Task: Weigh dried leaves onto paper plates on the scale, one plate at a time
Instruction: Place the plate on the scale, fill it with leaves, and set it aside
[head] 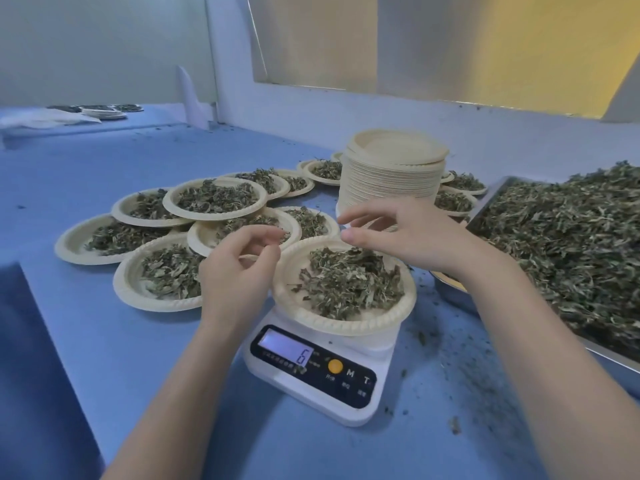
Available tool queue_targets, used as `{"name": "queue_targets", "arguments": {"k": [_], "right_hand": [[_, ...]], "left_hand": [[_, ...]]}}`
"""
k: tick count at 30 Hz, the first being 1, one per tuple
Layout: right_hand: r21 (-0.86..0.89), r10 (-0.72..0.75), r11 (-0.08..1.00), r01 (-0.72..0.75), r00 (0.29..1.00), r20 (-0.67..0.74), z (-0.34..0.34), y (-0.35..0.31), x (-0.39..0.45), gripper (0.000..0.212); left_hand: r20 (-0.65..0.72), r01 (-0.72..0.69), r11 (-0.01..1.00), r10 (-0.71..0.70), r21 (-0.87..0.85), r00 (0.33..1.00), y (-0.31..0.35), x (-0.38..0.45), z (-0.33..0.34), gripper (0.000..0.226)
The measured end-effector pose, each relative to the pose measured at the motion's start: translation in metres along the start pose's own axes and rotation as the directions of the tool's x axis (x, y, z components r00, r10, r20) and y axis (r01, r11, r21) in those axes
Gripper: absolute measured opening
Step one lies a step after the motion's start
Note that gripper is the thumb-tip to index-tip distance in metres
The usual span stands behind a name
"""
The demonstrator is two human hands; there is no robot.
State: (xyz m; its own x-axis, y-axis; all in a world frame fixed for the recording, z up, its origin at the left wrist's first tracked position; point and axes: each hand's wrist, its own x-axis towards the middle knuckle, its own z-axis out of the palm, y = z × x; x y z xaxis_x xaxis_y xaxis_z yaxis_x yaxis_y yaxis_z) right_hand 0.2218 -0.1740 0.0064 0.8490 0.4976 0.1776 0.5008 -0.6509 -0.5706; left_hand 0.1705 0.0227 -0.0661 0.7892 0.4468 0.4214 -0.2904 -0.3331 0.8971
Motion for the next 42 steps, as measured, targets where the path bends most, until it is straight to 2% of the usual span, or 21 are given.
{"name": "queue_targets", "arguments": {"k": [6, 13, 17, 20, 22, 26, 29, 31, 33, 35, 39, 42], "right_hand": [[-0.030, 0.010, 1.000, -0.008, 0.999, 0.037, -0.004, 0.000, -0.004, 0.023], [-0.152, 0.050, 0.988, -0.035, 0.994, 0.099, -0.004, 0.002, -0.006, 0.031], [-0.142, 0.042, 0.989, -0.033, 0.997, 0.061, -0.008, 0.001, -0.006, 0.030], [-0.123, 0.036, 0.992, -0.029, 0.998, 0.054, -0.012, 0.001, -0.010, 0.029], [-0.115, 0.037, 0.993, -0.033, 0.999, 0.034, -0.020, 0.004, -0.014, 0.030], [-0.163, 0.085, 0.983, -0.088, 0.996, -0.024, -0.053, 0.027, -0.036, 0.025], [-0.230, 0.146, 0.959, -0.164, 0.985, -0.095, -0.079, 0.059, -0.057, 0.037], [-0.320, 0.213, 0.918, -0.234, 0.972, -0.099, -0.088, 0.081, -0.066, 0.028], [-0.416, 0.310, 0.856, -0.306, 0.949, -0.060, -0.089, 0.102, -0.068, 0.030], [-0.478, 0.370, 0.813, -0.332, 0.929, -0.015, -0.085, 0.119, -0.066, 0.035], [-0.519, 0.350, 0.804, -0.290, 0.936, 0.021, -0.068, 0.138, -0.051, 0.043], [-0.559, 0.317, 0.791, -0.251, 0.948, 0.023, -0.056, 0.144, -0.038, 0.033]], "left_hand": [[0.018, 0.024, 0.999, -0.025, 0.039, 1.000, -0.005, -0.001, -0.001, 0.018], [0.022, -0.005, 0.997, 0.003, 0.078, 1.000, -0.005, -0.002, 0.000, 0.019], [0.039, -0.214, 0.942, 0.211, 0.259, 0.977, 0.008, -0.003, 0.005, 0.019], [0.188, -0.417, 0.835, 0.373, 0.358, 0.908, 0.033, -0.003, 0.023, 0.022], [0.323, -0.507, 0.774, 0.402, 0.379, 0.856, 0.053, -0.005, 0.046, 0.024], [0.455, -0.514, 0.773, 0.330, 0.372, 0.827, 0.084, -0.016, 0.103, 0.029], [0.565, -0.522, 0.796, 0.290, 0.305, 0.772, 0.100, -0.032, 0.145, 0.033], [0.674, -0.512, 0.794, 0.184, 0.328, 0.716, 0.109, -0.048, 0.172, 0.034], [0.749, -0.488, 0.777, 0.033, 0.397, 0.662, 0.113, -0.062, 0.196, 0.037], [0.752, -0.472, 0.741, -0.066, 0.477, 0.656, 0.109, -0.067, 0.214, 0.042], [0.689, -0.425, 0.685, -0.155, 0.591, 0.708, 0.093, -0.056, 0.229, 0.043], [0.679, -0.378, 0.686, -0.230, 0.621, 0.697, 0.087, -0.047, 0.235, 0.043]]}}
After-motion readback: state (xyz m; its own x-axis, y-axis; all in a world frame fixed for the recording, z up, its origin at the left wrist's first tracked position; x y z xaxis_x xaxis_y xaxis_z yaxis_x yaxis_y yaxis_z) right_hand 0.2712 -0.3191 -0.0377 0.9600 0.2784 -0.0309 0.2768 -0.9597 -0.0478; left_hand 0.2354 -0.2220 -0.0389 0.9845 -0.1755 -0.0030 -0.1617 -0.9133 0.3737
